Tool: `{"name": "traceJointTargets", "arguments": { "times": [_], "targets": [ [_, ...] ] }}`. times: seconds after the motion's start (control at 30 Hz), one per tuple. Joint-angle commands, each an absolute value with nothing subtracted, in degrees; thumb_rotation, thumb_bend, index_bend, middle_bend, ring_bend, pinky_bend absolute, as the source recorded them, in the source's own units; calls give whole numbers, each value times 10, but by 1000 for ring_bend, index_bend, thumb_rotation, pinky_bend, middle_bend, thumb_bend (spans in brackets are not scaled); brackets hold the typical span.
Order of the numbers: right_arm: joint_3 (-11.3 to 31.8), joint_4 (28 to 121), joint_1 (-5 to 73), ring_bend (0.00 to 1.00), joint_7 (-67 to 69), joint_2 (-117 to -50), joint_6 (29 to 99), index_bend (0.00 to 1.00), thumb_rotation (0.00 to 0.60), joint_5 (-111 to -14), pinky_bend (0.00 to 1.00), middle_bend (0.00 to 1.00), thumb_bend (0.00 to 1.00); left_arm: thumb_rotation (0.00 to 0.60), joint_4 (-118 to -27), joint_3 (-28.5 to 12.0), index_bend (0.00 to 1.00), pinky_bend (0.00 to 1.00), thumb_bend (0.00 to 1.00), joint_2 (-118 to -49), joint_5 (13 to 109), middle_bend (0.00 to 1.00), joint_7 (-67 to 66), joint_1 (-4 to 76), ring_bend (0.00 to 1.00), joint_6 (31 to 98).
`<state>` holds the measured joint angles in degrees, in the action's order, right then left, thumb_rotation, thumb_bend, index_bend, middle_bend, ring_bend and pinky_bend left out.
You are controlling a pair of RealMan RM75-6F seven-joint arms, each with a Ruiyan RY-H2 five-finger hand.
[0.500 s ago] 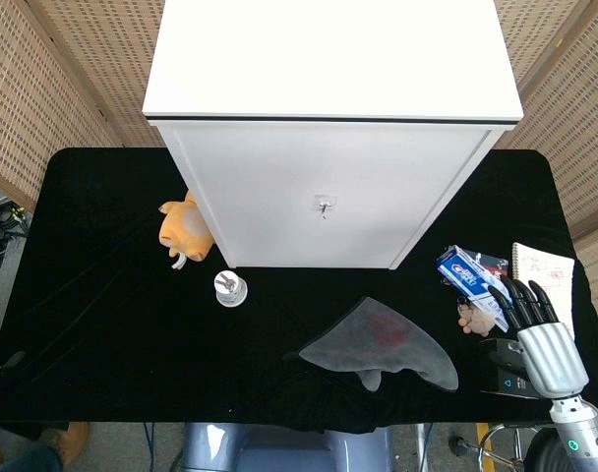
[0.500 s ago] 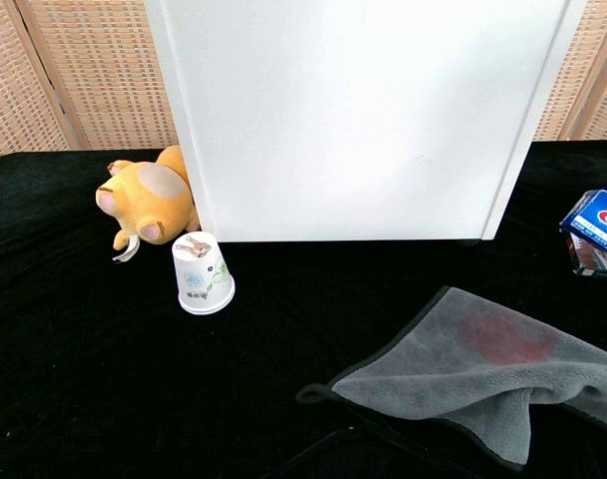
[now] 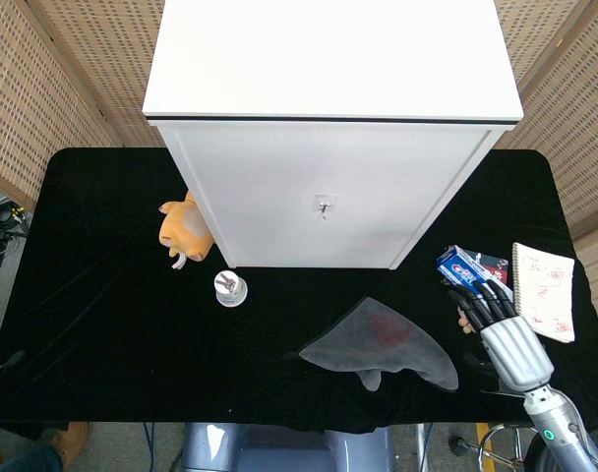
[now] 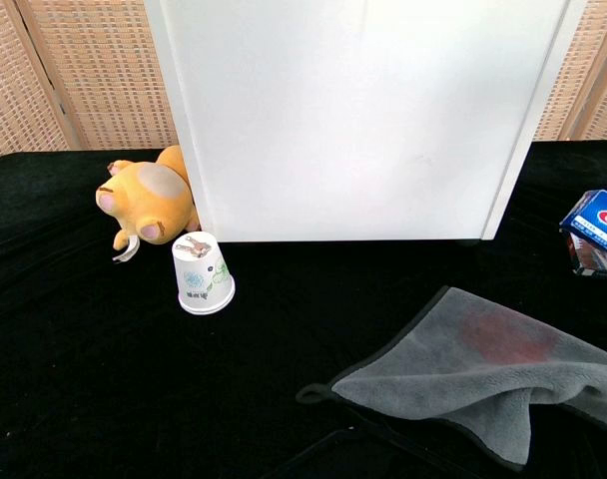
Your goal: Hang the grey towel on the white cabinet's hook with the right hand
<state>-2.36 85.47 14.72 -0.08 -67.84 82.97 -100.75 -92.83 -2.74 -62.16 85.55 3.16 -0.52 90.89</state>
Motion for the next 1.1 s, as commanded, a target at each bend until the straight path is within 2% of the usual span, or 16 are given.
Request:
{"name": "traceJointTargets", "arguments": {
  "times": [0.03,0.1,0.2,0.33,0.5,0.73,0.97,1.1],
  "targets": [
    [-17,905,219,607,-25,-667,732,22,600,-1032,498,708,0,600,-927,-31,0,0,0,-625,847,0,24,0,0,900],
    [-16,929,259,647,-8,-666,659,45,600,-1023,647,745,0,600,-926,-33,0,0,0,-627,840,0,18,3,0,891],
    [-8,957,311,694,14,-670,558,55,600,-991,752,783,0,600,-923,-36,0,0,0,-630,828,0,13,8,0,878],
    [13,982,370,740,8,-682,435,56,600,-921,801,825,0,600,-916,-41,0,0,0,-635,809,0,7,17,0,857],
    [28,988,416,768,-23,-712,344,56,600,-841,807,850,0,600,-910,-45,0,0,0,-640,794,0,1,24,0,840],
    [32,951,451,794,-84,-768,299,56,600,-753,836,870,0,600,-906,-45,0,0,0,-643,789,0,-2,28,0,832],
    [18,929,476,797,-148,-808,296,56,600,-669,836,876,1,600,-904,-44,0,0,0,-645,788,0,-6,30,0,829],
    [7,915,493,803,-189,-829,308,62,600,-617,836,880,40,600,-904,-44,0,0,0,-647,788,0,-9,30,0,830]
  ]
}}
